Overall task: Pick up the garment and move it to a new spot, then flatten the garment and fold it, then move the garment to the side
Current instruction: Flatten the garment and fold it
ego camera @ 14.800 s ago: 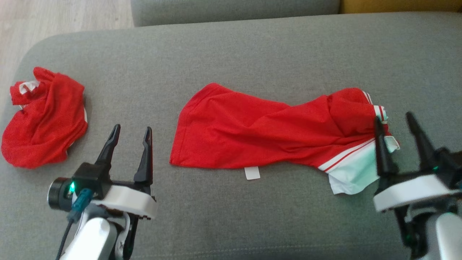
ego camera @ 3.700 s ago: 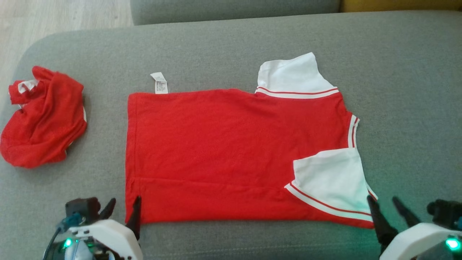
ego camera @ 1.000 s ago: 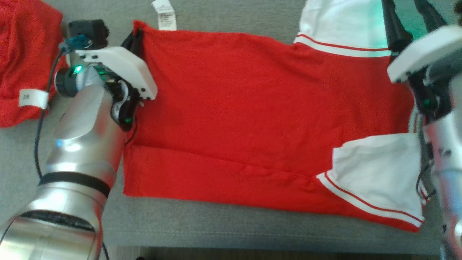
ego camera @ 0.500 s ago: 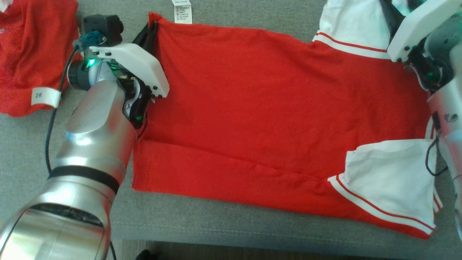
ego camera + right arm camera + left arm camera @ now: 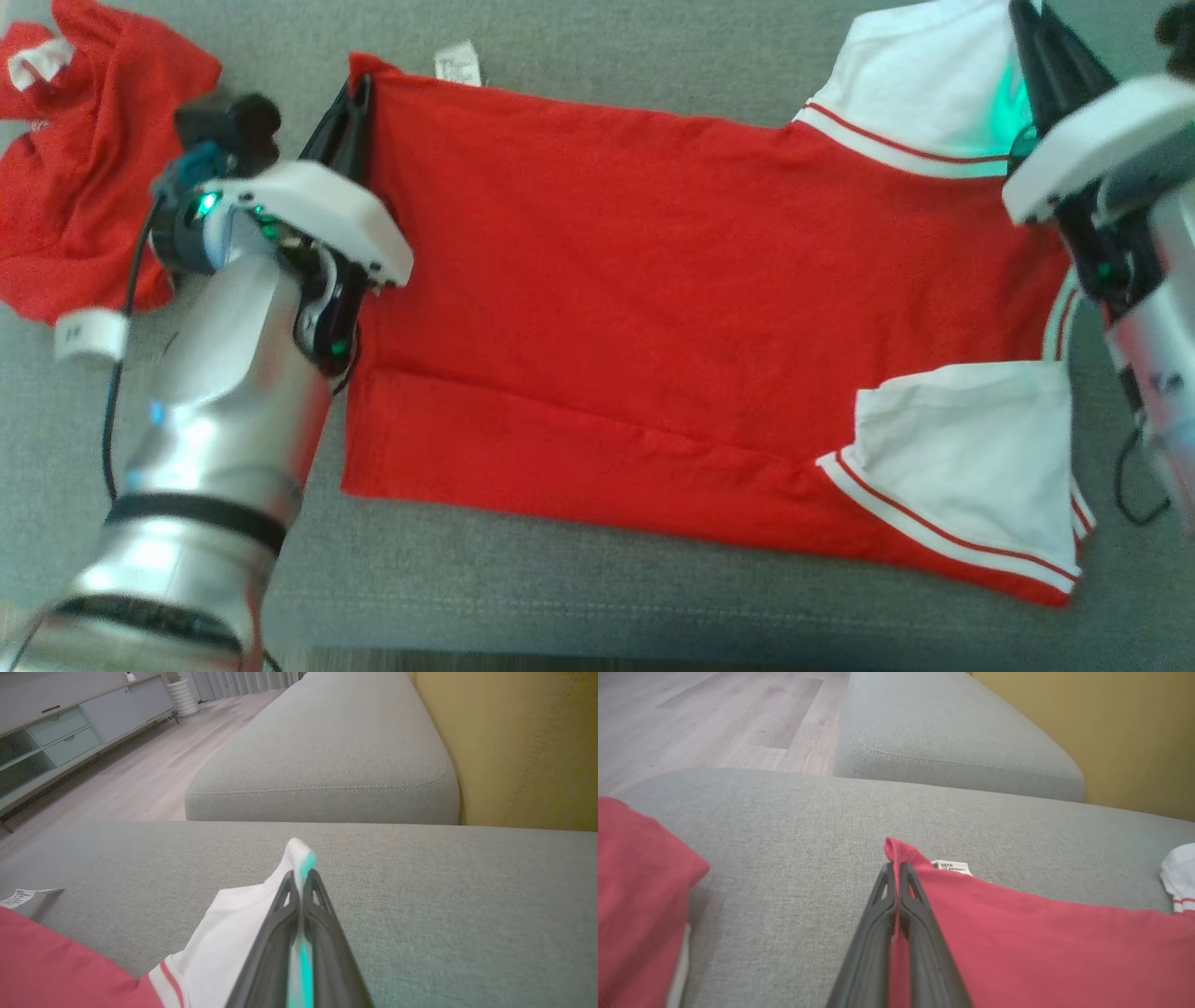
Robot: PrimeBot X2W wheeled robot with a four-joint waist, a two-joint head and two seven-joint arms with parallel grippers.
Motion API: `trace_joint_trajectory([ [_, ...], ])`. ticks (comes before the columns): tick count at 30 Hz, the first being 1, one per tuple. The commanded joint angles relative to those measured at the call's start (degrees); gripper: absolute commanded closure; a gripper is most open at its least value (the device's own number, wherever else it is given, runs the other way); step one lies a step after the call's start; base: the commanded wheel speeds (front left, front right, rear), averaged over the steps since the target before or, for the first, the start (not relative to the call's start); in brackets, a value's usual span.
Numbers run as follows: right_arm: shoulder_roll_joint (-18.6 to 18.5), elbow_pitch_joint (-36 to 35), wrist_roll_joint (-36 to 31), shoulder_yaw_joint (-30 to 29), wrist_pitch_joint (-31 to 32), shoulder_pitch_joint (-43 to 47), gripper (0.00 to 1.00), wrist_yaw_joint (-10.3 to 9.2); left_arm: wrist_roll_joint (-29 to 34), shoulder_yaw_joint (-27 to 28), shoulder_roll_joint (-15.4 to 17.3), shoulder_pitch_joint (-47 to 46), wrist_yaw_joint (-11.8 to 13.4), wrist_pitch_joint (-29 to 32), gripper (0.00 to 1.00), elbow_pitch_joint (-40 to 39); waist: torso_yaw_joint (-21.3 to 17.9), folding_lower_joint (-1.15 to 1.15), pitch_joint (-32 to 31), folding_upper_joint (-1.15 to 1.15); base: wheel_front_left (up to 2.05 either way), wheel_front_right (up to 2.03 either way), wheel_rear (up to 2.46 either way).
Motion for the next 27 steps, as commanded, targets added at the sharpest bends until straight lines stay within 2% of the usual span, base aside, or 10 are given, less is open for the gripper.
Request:
trace_joint_trajectory([
  [1, -0.9, -3.5, 0.6, 0.3, -1.5, 2.1, 1.00, -0.05, 0.7, 2.3, 3.2, 0.7, 0.8, -0.7, 1.00, -4.3, -0.6, 0.00, -1.1, 0.00, 0.00, 0.00, 0.00],
  [6, -2.0, -10.6, 1.0, -1.6, -3.6, 8.9, 1.00, -0.05, 1.5, 4.0, 5.2, 7.5, 2.4, -0.8, 1.00, -12.7, -1.8, 0.00, -2.8, 0.00, 0.00, 0.00, 0.00],
  [7, -1.8, -13.9, 1.1, -2.1, -3.7, 12.1, 1.00, -0.05, 1.8, 4.3, 5.9, 10.1, 2.9, -0.8, 1.00, -15.8, -2.3, 0.00, -3.4, 0.00, 0.00, 0.00, 0.00],
  [14, -0.6, -24.8, 1.1, -5.3, -0.9, 25.9, 1.00, -0.05, 0.6, 5.6, 8.1, 20.7, 5.1, -0.2, 1.00, -25.1, -4.0, 0.00, -5.0, 0.00, 0.00, 0.00, 0.00],
  [27, 4.4, -35.8, 0.0, -12.0, 6.9, 45.4, 1.00, -0.05, -2.8, 7.4, 11.2, 34.3, 7.9, 4.1, 1.00, -35.4, -5.3, 0.00, -7.1, 0.00, 0.00, 0.00, 0.00],
])
